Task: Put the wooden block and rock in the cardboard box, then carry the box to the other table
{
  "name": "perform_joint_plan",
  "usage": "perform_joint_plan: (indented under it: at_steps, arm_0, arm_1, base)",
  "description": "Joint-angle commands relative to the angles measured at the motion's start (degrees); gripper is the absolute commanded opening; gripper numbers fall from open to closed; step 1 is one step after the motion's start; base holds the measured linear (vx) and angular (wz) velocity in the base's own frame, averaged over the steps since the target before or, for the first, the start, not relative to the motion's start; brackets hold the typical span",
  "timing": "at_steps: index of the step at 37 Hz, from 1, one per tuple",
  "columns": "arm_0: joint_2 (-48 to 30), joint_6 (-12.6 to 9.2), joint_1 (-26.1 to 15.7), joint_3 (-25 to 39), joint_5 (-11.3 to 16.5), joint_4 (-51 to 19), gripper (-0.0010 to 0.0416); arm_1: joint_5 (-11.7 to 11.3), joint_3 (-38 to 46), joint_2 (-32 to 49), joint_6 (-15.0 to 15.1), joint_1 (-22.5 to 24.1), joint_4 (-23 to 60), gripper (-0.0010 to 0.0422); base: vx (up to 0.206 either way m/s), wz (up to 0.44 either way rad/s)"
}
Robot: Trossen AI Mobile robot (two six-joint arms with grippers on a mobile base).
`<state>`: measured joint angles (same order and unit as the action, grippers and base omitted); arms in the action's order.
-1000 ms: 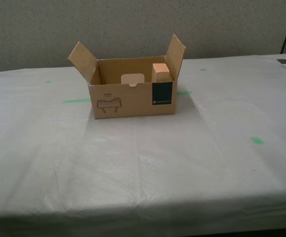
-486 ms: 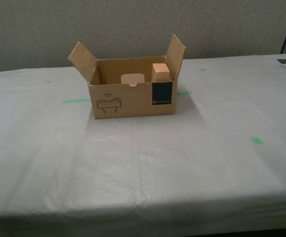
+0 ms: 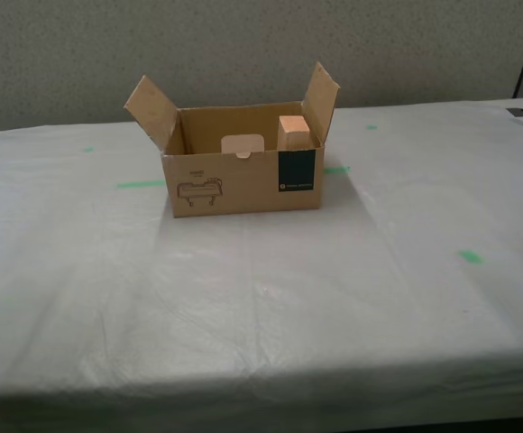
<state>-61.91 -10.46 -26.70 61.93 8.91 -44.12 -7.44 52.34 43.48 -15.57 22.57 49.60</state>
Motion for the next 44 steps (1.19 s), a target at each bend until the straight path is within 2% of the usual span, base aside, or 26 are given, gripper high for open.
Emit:
perform_joint_plan:
  at_steps: [1,44]
  arm_0:
    - [0.0,0.0,0.0,0.0,-0.2,0.0,0.0398]
    - [0.0,0.0,0.0,0.0,-0.2,0.0,0.0398]
  arm_1:
    - [0.0,0.0,0.0,-0.1,0.0,0.0,0.0398]
    - [0.0,0.0,0.0,-0.1,0.0,0.0,0.0398]
  base:
    - [0.000,0.000]
    - [0.000,0.000]
